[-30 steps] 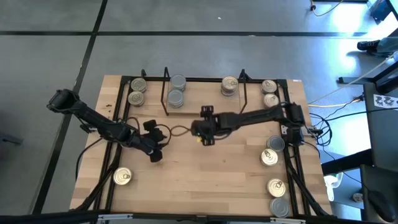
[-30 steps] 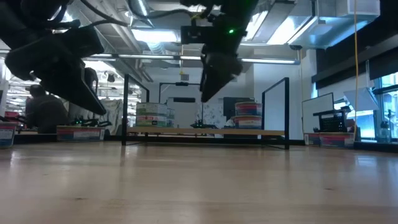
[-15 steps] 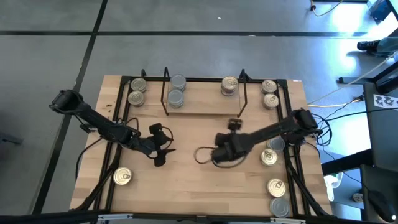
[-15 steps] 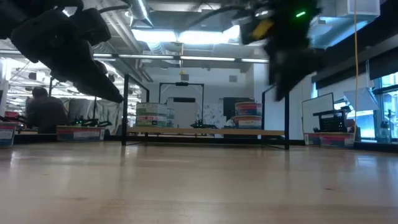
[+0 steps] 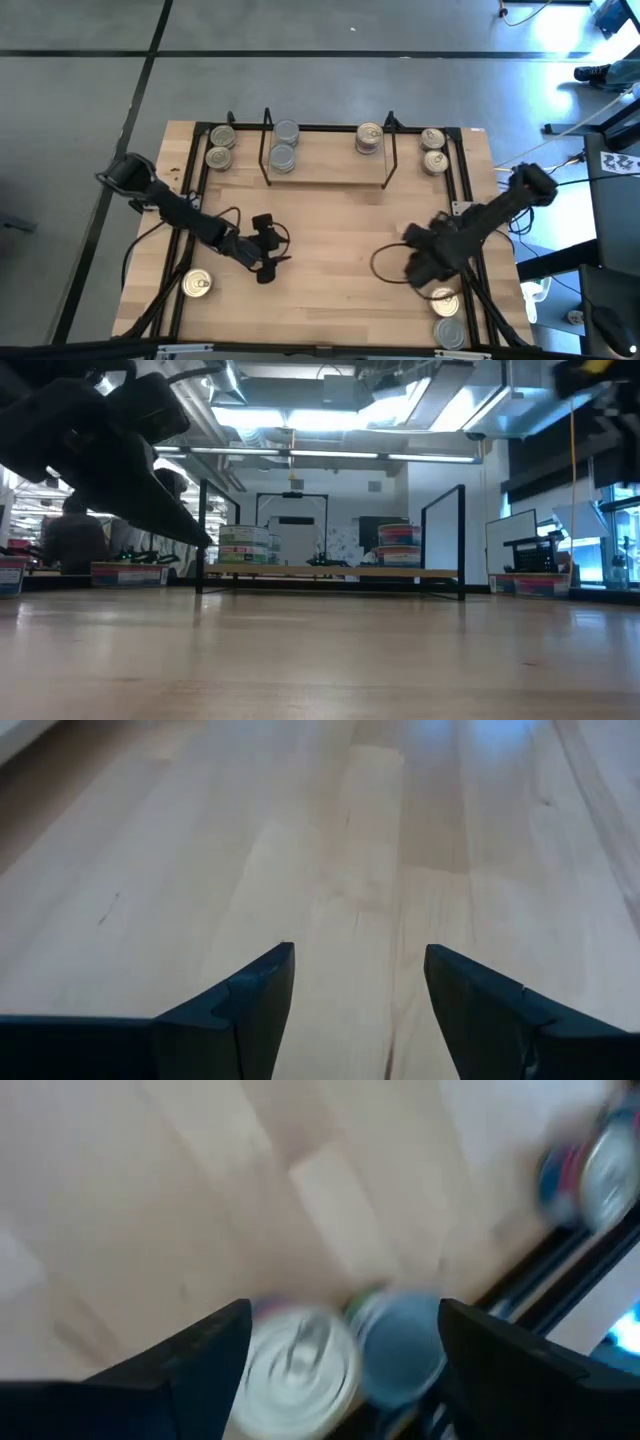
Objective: Stack canned seafood by type on shelf
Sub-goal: Put the blue pink tuna can on the shelf aligned with the stacked blue pink tuna cans
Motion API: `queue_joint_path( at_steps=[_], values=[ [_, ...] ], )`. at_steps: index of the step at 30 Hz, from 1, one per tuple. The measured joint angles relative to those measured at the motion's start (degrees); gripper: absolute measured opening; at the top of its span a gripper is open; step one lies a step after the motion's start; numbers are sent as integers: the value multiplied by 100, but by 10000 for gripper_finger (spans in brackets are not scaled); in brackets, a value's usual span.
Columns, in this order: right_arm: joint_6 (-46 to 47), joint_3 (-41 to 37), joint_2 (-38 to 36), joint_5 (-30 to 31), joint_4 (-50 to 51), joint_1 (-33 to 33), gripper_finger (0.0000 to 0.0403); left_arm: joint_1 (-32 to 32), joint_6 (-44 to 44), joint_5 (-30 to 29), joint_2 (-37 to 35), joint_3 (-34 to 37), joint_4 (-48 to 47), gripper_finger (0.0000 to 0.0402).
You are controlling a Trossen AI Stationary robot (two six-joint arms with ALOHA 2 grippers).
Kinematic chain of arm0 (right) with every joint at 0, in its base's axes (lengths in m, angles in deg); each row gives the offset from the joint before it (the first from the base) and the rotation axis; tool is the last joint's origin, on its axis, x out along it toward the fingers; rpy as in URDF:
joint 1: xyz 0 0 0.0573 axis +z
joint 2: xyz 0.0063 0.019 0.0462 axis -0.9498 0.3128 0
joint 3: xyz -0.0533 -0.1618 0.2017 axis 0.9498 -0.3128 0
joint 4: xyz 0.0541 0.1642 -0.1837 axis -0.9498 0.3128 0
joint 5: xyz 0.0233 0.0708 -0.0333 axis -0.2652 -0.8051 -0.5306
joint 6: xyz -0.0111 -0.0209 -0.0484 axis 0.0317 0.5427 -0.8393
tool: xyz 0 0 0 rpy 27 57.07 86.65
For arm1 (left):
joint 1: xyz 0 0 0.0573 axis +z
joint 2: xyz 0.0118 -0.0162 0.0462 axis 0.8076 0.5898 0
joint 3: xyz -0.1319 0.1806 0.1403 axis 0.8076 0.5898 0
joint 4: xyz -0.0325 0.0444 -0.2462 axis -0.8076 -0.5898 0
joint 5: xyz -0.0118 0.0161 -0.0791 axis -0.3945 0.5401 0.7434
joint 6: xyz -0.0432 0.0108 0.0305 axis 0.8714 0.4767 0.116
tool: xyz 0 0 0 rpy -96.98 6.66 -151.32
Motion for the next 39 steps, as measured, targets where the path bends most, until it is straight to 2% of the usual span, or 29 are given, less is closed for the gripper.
queue_joint_path(
  at_steps=[4, 8, 12, 21, 25, 31, 39],
  values=[
    [1033, -428, -669, -640, -292, 385, 319, 0, -141, -1, 253, -183, 2, 223],
    [2005, -731, -1071, -751, -346, 689, 319, 20, -255, 0, 352, -231, 9, 223],
    [2755, -1077, -1154, -1070, -558, 772, 319, 37, -253, -8, 357, -229, -9, 223],
    [3403, -1882, -1129, -1483, -1292, 679, 319, 33, -259, -10, 357, -229, -17, 223],
    [3314, -2041, -1129, -1284, -1768, 679, 319, 33, -308, -10, 357, -228, -31, 223],
    [3390, -2268, -1138, -1182, -2085, 676, 319, 96, -318, -13, 357, -227, -42, 223],
    [3373, -2295, -1127, -718, -2480, 674, 319, 103, -321, -13, 357, -223, -42, 224]
  ],
)
